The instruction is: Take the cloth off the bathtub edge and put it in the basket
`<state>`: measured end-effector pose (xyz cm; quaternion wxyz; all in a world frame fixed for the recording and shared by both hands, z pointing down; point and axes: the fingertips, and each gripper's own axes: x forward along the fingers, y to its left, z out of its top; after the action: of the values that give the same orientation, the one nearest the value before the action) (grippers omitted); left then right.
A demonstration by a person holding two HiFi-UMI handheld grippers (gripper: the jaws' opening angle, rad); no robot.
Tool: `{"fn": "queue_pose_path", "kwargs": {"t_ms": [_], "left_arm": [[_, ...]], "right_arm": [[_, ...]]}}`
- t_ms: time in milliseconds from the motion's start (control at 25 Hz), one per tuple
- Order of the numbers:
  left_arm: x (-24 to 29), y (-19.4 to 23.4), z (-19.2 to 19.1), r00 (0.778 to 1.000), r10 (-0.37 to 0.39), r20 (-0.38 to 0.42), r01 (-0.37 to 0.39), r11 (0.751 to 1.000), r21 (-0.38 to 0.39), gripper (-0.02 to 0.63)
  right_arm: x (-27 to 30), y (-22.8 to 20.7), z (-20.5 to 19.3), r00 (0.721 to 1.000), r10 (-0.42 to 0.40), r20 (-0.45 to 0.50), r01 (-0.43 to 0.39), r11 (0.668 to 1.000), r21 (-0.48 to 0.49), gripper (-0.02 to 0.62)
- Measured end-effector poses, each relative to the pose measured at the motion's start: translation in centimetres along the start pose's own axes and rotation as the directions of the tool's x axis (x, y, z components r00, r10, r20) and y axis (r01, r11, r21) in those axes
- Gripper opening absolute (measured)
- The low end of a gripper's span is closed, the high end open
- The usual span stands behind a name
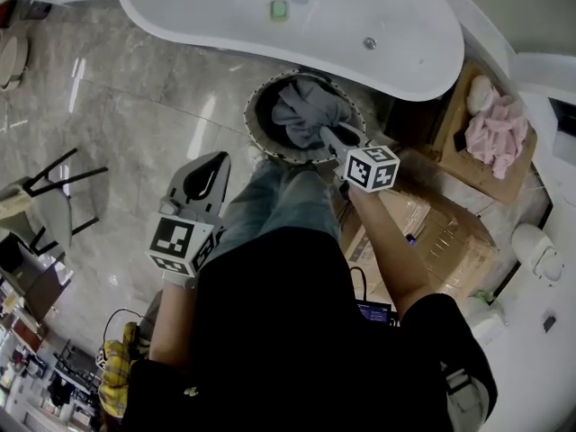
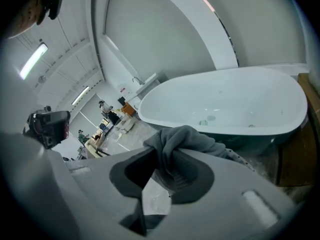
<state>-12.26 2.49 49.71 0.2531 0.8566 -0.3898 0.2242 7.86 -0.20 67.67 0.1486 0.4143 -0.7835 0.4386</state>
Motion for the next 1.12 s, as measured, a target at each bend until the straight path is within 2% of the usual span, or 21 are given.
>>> {"fn": "queue_pose_path", "kwargs": {"t_ms": [400, 680, 840, 1120], "left_arm": [[-1.9, 4.0, -5.4, 0.993, 0.101, -0.054, -0.104, 0.992, -0.064, 0.014], [-3.7, 5.7, -9.7, 0.986, 0.140, -0.094, -0.149, 0.984, -0.101, 0.014], [-4.4, 6.1, -11.7, 0.980, 0.164, -0.112, -0.178, 0.976, -0.126, 0.014], [-5.3, 6.8, -14.7, 0.972, 0.182, -0.151, -0.205, 0.967, -0.153, 0.014]], "right_arm": [[10.7, -5.4, -7.8, 0.982, -0.060, -0.182, 0.055, 0.998, -0.030, 0.087], [17.1, -9.2, -14.5, 0.934, -0.136, -0.330, 0.124, 0.991, -0.057, 0.092], [19.6, -11.0, -17.4, 0.910, -0.181, -0.373, 0.166, 0.984, -0.072, 0.097], [23.5, -12.3, -20.9, 0.877, -0.210, -0.433, 0.194, 0.978, -0.082, 0.116]]}}
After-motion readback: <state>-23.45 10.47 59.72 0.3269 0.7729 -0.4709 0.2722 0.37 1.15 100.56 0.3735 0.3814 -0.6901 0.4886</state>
